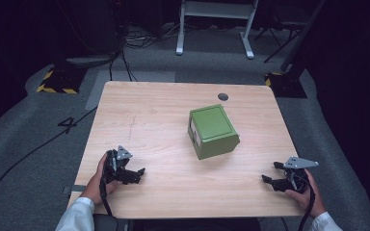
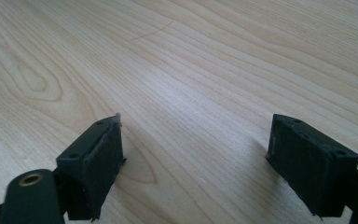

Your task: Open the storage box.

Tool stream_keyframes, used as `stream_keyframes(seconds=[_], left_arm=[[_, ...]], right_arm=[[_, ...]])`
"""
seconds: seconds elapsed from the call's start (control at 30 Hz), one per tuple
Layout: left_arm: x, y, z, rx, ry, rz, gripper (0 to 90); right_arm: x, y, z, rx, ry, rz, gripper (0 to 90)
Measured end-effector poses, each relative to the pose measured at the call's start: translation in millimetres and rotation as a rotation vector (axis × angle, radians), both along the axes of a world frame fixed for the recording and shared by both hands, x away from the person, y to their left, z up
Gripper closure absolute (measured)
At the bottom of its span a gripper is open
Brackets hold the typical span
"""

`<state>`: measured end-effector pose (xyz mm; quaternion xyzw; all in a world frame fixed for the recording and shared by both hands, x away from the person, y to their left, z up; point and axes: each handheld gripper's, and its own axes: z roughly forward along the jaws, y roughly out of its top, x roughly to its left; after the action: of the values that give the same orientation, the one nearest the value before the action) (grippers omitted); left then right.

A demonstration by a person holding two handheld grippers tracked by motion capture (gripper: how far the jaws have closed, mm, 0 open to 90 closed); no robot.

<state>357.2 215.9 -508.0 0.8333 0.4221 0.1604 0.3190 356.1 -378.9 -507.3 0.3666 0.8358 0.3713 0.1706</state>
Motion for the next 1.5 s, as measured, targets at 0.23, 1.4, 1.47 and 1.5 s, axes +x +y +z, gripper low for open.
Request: stream_keyframes(seconds=[0.23, 1.4, 1.47, 1.5], left_arm=[[0.1, 4.3, -0.2, -0.004, 0.002, -0.134, 0.3], [-1.9, 6.3, -0.4, -0.006, 0.003, -0.137, 0.4], [-2.0, 6.4, -0.3, -0.005, 0.003, -0.137, 0.4], [-2.0, 6.3, -0.3, -0.005, 0.003, -0.137, 0.4]], right_arm=[[5.1, -1.4, 1.0, 0.001, 0.005, -0.054, 20.1], [110.5, 71.4, 80.0, 0.094, -0.098, -0.016, 27.7], [113.6, 74.6, 76.0, 0.100, -0.077, -0.010, 27.7], [114.7, 76.4, 74.4, 0.099, -0.071, -0.007, 27.8]])
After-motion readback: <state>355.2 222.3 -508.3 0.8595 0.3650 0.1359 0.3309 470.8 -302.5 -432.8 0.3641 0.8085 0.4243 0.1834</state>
